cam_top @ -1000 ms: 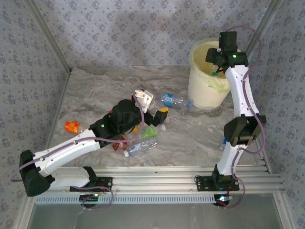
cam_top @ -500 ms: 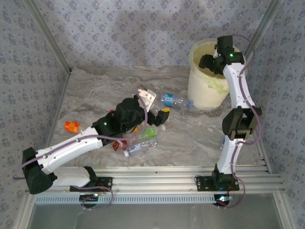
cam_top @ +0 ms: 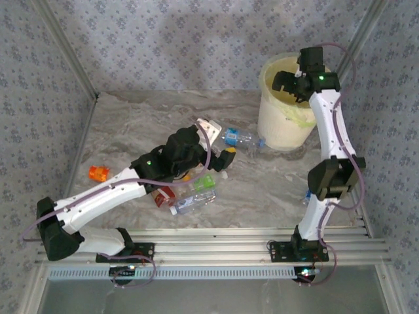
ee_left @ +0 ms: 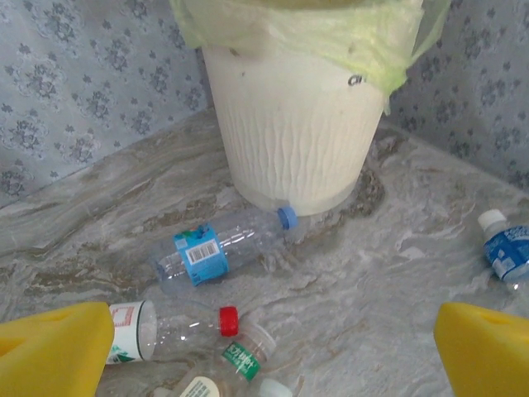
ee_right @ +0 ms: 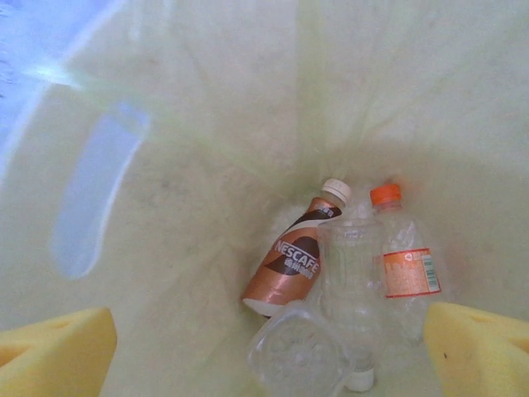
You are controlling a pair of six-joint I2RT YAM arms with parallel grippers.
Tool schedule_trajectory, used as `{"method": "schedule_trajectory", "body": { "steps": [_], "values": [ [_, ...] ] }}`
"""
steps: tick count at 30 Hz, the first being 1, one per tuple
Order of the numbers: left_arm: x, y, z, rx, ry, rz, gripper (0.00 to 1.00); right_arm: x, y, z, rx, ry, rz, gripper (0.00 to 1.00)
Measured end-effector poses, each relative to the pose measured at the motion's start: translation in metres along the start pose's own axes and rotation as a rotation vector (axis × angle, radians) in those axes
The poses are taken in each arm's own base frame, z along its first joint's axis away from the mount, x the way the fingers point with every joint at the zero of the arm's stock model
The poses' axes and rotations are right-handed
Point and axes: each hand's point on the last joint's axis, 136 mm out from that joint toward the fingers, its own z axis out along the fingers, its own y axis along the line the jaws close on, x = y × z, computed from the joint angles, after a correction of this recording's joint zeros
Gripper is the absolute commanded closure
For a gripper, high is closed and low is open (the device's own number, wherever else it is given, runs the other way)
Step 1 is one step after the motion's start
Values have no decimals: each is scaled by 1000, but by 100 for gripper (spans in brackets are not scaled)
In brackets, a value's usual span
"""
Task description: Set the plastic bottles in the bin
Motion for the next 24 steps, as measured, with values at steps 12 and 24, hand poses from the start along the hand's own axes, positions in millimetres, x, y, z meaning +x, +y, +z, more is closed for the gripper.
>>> {"method": "schedule_trajectory", "body": {
  "steps": [12,24],
  "values": [
    [16,-2,15,-13,109,-4,0,26,16,-89,-161,-86,-16,0],
    [35,-8,21,-59,233,16,0,93,22,-117,-352,-67,60,0]
  ]
}}
